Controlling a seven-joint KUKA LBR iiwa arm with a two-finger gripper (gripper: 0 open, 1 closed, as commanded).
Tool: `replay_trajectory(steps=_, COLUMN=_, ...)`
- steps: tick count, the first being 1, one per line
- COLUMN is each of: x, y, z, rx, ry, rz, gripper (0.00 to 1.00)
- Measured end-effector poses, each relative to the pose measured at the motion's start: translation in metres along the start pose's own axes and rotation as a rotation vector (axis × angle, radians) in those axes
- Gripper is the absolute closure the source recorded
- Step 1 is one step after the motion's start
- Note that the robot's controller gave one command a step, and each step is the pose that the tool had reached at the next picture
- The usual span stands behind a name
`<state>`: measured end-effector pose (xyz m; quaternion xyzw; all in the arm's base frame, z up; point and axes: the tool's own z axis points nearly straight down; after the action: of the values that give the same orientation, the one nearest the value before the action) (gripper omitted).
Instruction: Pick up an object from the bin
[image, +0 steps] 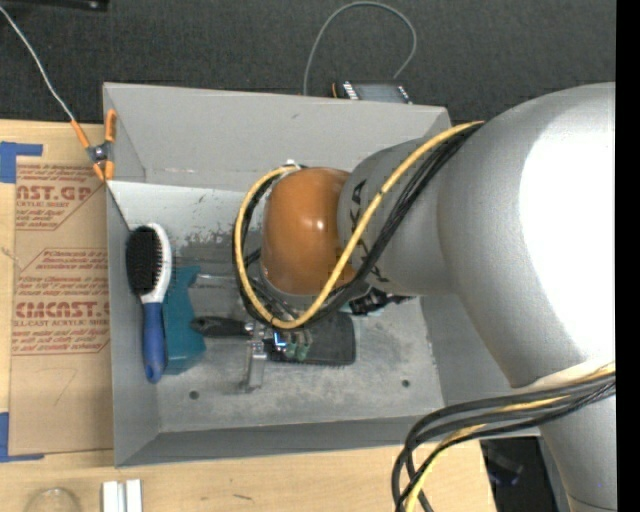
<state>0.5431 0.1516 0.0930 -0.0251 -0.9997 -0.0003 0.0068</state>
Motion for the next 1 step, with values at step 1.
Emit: replay_trajectory(steps=1, x=-0.0031, y=-0.0006, z=-0.0038, rx=-0.002, ry=-0.008, rz=0.001, gripper=1.00)
